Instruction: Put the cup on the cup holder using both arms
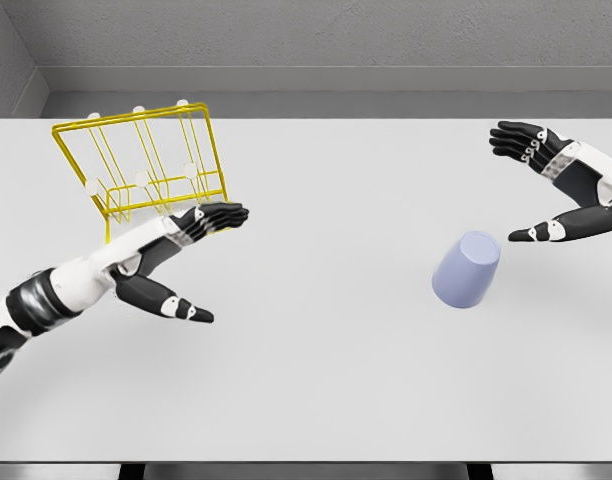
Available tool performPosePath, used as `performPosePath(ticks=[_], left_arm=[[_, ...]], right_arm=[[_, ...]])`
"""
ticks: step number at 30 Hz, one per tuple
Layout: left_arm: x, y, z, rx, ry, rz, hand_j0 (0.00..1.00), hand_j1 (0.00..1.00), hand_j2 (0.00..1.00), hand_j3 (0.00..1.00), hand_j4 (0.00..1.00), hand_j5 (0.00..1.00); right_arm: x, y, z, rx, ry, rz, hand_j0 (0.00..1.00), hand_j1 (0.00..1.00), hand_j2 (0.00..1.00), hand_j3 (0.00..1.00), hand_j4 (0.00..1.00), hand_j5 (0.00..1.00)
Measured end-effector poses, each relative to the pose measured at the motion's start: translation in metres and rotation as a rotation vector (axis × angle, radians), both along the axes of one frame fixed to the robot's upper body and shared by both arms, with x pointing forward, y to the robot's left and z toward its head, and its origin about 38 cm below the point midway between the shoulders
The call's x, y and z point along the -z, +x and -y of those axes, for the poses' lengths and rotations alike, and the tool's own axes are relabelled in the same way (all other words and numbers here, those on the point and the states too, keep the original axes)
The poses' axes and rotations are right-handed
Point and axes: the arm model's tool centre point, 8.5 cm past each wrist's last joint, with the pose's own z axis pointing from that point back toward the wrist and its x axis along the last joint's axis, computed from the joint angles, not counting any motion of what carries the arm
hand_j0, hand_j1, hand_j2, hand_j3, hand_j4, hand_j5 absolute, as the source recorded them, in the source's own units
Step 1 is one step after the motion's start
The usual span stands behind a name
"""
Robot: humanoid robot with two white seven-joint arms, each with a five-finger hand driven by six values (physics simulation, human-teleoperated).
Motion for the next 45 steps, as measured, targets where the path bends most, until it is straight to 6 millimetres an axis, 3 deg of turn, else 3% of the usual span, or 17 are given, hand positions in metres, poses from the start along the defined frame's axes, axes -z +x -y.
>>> performPosePath(ticks=[4,8,12,16,22,27,35,45], left_arm=[[0.027,0.011,0.030,-0.016,0.024,-0.178,1.00,1.00,1.00,1.00,1.00,1.00],[0.035,0.010,0.049,-0.004,-0.007,-0.220,1.00,1.00,1.00,1.00,1.00,1.00],[0.026,0.011,0.062,0.034,-0.062,-0.121,1.00,1.00,1.00,1.00,1.00,1.00],[0.031,0.016,0.067,0.040,-0.087,-0.079,1.00,1.00,1.00,1.00,1.00,1.00],[0.033,0.014,0.065,0.044,-0.123,0.013,1.00,1.00,1.00,1.00,1.00,1.00],[0.030,0.013,0.062,0.047,-0.132,0.057,1.00,1.00,1.00,1.00,1.00,1.00],[0.043,0.013,0.066,0.053,-0.066,-0.027,1.00,1.00,1.00,1.00,1.00,1.00],[0.047,0.019,0.063,0.010,-0.045,0.023,1.00,1.00,1.00,1.00,1.00,1.00]], right_arm=[[0.004,0.000,0.003,0.011,-0.001,-0.010,1.00,1.00,1.00,1.00,1.00,1.00],[0.009,0.002,0.012,0.039,-0.004,-0.021,1.00,1.00,1.00,1.00,1.00,1.00],[0.049,-0.021,0.026,0.069,-0.007,-0.084,1.00,1.00,1.00,1.00,1.00,1.00],[0.063,-0.028,0.041,0.108,-0.011,-0.086,1.00,1.00,1.00,1.00,1.00,1.00],[0.107,-0.042,0.054,0.182,0.015,-0.172,1.00,1.00,1.00,1.00,1.00,1.00],[0.128,-0.048,0.043,0.186,0.056,-0.204,1.00,1.00,1.00,1.00,1.00,1.00],[0.140,-0.046,0.023,0.173,0.107,-0.210,1.00,1.00,1.00,1.00,1.00,1.00],[0.149,-0.044,0.001,0.146,0.151,-0.216,1.00,1.00,1.00,1.00,1.00,1.00]])
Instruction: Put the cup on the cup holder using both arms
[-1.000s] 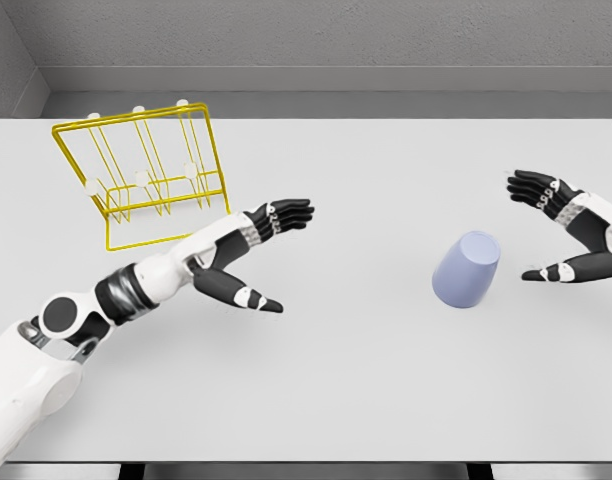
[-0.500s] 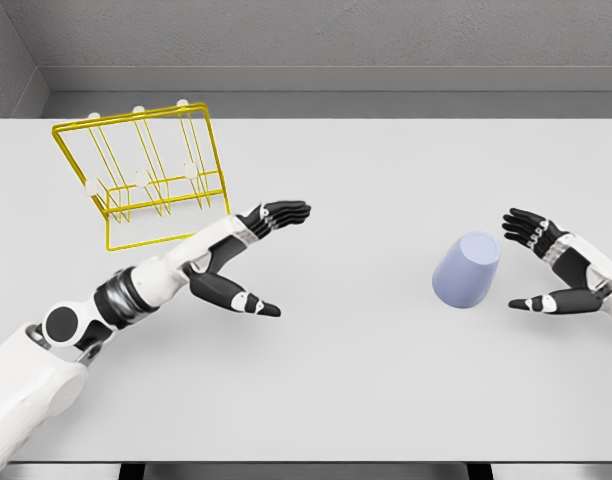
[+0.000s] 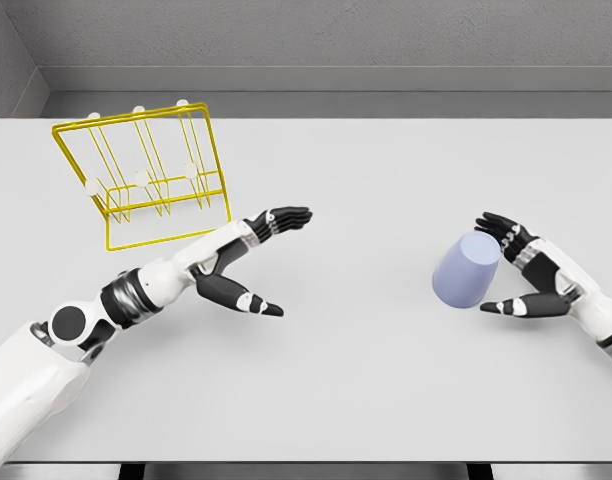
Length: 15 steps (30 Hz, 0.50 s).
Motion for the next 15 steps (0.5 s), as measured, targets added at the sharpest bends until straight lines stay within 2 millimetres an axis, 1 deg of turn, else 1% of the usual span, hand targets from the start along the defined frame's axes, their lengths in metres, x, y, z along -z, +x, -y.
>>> performPosePath(ticks=[4,7,11,15], left_arm=[[0.002,0.002,-0.001,-0.015,-0.020,-0.050,1.00,1.00,1.00,1.00,1.00,1.00],[0.007,0.003,0.002,-0.009,-0.015,-0.086,1.00,1.00,1.00,1.00,1.00,1.00],[0.018,0.006,0.004,-0.018,0.063,-0.158,1.00,1.00,1.00,1.00,1.00,1.00],[0.025,0.007,0.003,-0.029,0.108,-0.200,1.00,1.00,1.00,1.00,1.00,1.00]], right_arm=[[0.003,0.001,-0.007,-0.008,0.013,0.000,1.00,1.00,1.00,1.00,1.00,1.00],[0.006,0.000,-0.014,-0.017,0.025,-0.004,1.00,1.00,1.00,1.00,1.00,1.00],[0.008,0.001,-0.020,-0.022,0.035,-0.006,1.00,1.00,1.00,1.00,1.00,1.00],[0.007,0.006,-0.024,-0.028,0.036,0.006,1.00,1.00,1.00,1.00,1.00,1.00]])
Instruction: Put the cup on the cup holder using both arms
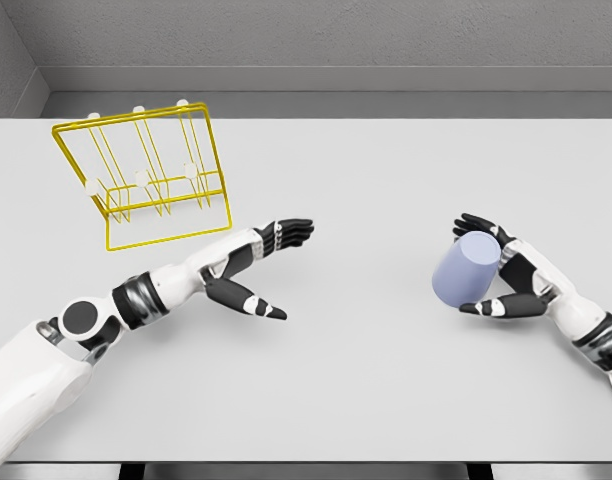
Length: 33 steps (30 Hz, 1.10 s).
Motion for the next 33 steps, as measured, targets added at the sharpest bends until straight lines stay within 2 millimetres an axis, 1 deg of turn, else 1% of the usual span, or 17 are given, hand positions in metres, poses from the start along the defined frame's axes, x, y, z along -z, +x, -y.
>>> performPosePath(ticks=[4,9,12,13,14,19,22,30,33], left_arm=[[0.000,0.001,-0.001,-0.004,0.008,-0.007,1.00,1.00,1.00,1.00,1.00,1.00],[-0.005,0.000,0.000,0.003,-0.019,0.044,1.00,1.00,1.00,1.00,1.00,1.00],[-0.005,0.001,-0.001,-0.019,-0.028,0.050,1.00,1.00,1.00,1.00,1.00,1.00],[-0.006,0.002,-0.002,-0.037,-0.031,0.053,1.00,1.00,1.00,1.00,1.00,1.00],[-0.006,0.003,-0.002,-0.051,-0.033,0.055,1.00,1.00,1.00,1.00,1.00,1.00],[-0.006,0.005,-0.001,-0.083,-0.040,0.058,1.00,1.00,1.00,1.00,1.00,1.00],[-0.005,0.005,0.001,-0.089,-0.042,0.059,1.00,1.00,1.00,1.00,1.00,1.00],[0.001,0.006,0.005,-0.095,-0.010,0.043,1.00,1.00,1.00,1.00,1.00,1.00],[0.003,0.007,0.004,-0.102,-0.006,0.036,1.00,1.00,1.00,1.00,1.00,1.00]], right_arm=[[0.000,0.003,-0.003,0.001,0.006,-0.001,1.00,1.00,1.00,1.00,1.00,1.00],[0.002,0.006,-0.003,0.013,0.018,-0.007,1.00,1.00,1.00,1.00,1.00,1.00],[0.004,0.006,-0.004,0.011,0.007,-0.020,0.97,0.97,0.97,0.97,0.97,0.97],[0.005,0.006,-0.004,0.014,0.010,-0.023,0.94,0.94,0.94,0.94,0.94,0.94],[0.005,0.006,-0.004,0.015,0.011,-0.027,0.88,0.88,0.88,0.88,0.88,0.88],[0.008,0.006,-0.004,0.019,0.013,-0.037,0.74,0.74,0.74,0.74,0.74,0.74],[0.008,0.007,-0.004,0.023,0.017,-0.038,0.67,0.67,0.67,0.67,0.67,0.67],[0.006,0.010,-0.005,0.047,-0.013,-0.010,0.67,0.67,0.67,0.67,0.67,0.67],[0.001,0.015,-0.007,0.038,-0.026,0.009,0.67,0.67,0.67,0.67,0.67,0.67]])
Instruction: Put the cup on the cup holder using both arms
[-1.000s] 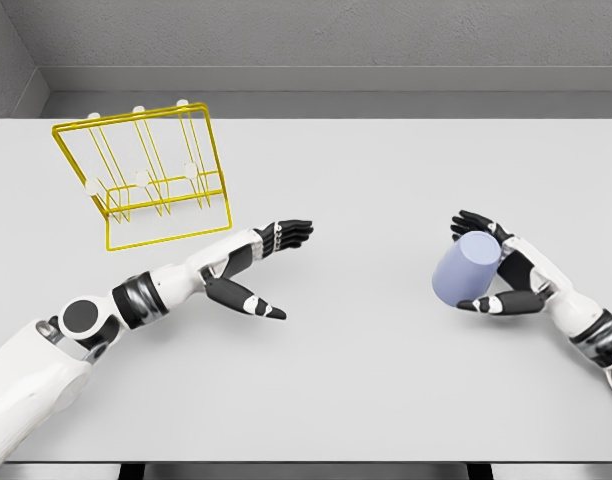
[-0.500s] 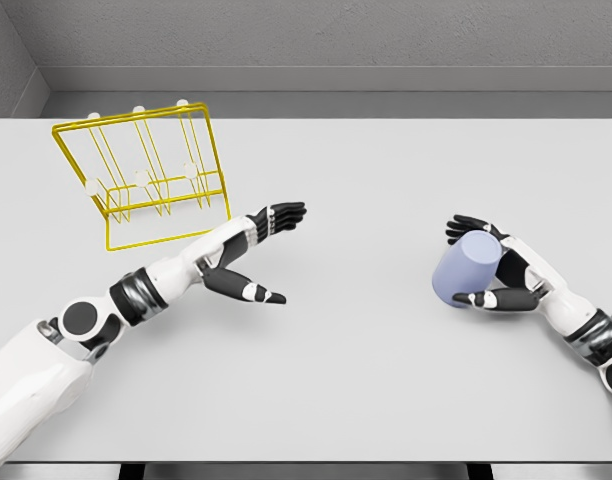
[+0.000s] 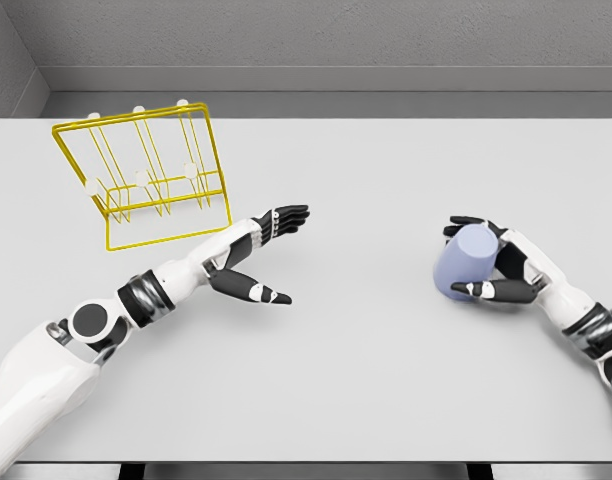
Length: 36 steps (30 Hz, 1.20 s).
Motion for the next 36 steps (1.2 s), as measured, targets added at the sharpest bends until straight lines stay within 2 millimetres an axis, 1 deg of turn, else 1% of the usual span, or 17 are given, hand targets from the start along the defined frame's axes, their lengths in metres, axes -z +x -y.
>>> performPosePath(ticks=[2,9,21,24,32,36], left_arm=[[0.001,0.001,0.000,-0.003,-0.001,-0.002,1.00,1.00,1.00,1.00,1.00,1.00],[0.001,0.001,0.000,-0.008,-0.003,-0.004,1.00,1.00,1.00,1.00,1.00,1.00],[0.004,0.002,-0.001,-0.013,0.001,-0.009,1.00,1.00,1.00,1.00,1.00,1.00],[0.004,0.002,-0.001,-0.013,0.001,-0.010,1.00,1.00,1.00,1.00,1.00,1.00],[0.004,0.002,-0.001,-0.013,0.001,-0.010,1.00,1.00,1.00,1.00,1.00,1.00],[0.005,0.002,0.000,-0.015,0.000,-0.013,1.00,1.00,1.00,1.00,1.00,1.00]], right_arm=[[-0.007,0.006,-0.001,-0.006,0.003,0.014,0.67,0.67,0.67,0.67,0.67,0.67],[-0.019,0.011,-0.009,-0.059,0.017,0.043,0.67,0.67,0.67,0.67,0.67,0.67],[-0.022,0.011,-0.012,-0.070,0.021,0.050,0.67,0.67,0.67,0.67,0.67,0.67],[-0.028,0.016,-0.016,-0.078,0.028,0.068,0.67,0.67,0.67,0.67,0.67,0.67],[-0.039,0.029,-0.041,-0.107,0.078,0.110,0.67,0.67,0.67,0.67,0.67,0.67],[-0.036,0.031,-0.057,-0.130,0.099,0.107,0.67,0.67,0.67,0.67,0.67,0.67]])
